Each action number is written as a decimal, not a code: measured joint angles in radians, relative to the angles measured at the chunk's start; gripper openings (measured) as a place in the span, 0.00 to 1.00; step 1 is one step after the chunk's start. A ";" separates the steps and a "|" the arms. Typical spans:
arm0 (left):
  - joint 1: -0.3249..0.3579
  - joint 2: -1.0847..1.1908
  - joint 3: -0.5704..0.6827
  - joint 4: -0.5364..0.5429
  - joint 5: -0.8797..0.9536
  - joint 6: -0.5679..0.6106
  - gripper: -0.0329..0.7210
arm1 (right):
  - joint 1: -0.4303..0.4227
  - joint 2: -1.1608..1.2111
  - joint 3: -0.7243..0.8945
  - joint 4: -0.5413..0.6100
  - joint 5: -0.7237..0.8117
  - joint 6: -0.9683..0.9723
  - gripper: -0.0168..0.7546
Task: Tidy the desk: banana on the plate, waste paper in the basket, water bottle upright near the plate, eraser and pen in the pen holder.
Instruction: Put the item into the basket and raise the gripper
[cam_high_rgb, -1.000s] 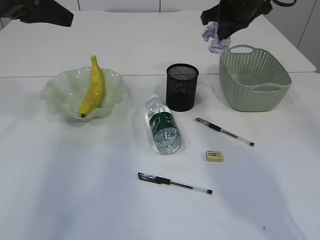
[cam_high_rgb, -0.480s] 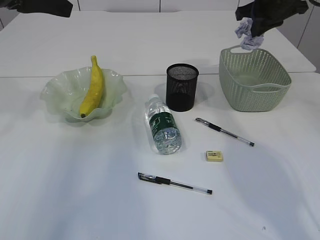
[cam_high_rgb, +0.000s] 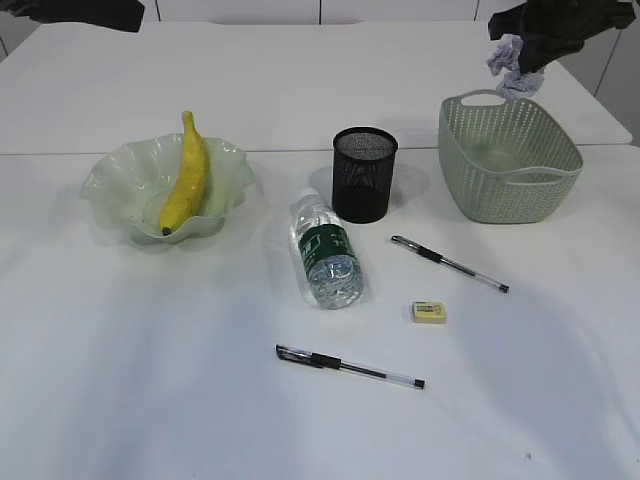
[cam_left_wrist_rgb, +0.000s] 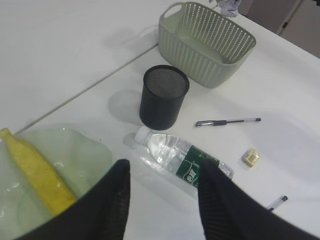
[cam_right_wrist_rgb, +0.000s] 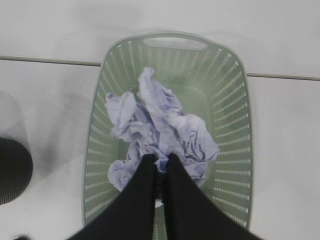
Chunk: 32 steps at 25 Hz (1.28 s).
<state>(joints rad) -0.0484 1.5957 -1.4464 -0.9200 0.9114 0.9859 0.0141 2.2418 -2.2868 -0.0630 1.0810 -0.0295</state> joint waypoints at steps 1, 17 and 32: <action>0.000 0.000 0.000 0.000 0.002 -0.004 0.46 | 0.000 0.002 0.000 0.000 0.000 0.000 0.04; 0.000 0.000 0.000 0.000 0.021 -0.021 0.46 | 0.000 0.080 0.000 0.002 -0.005 0.000 0.04; 0.000 0.000 0.000 0.000 0.023 -0.021 0.46 | 0.000 0.138 0.000 0.002 -0.017 0.002 0.04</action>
<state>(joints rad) -0.0484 1.5957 -1.4464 -0.9200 0.9341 0.9645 0.0141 2.3802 -2.2868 -0.0611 1.0644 -0.0279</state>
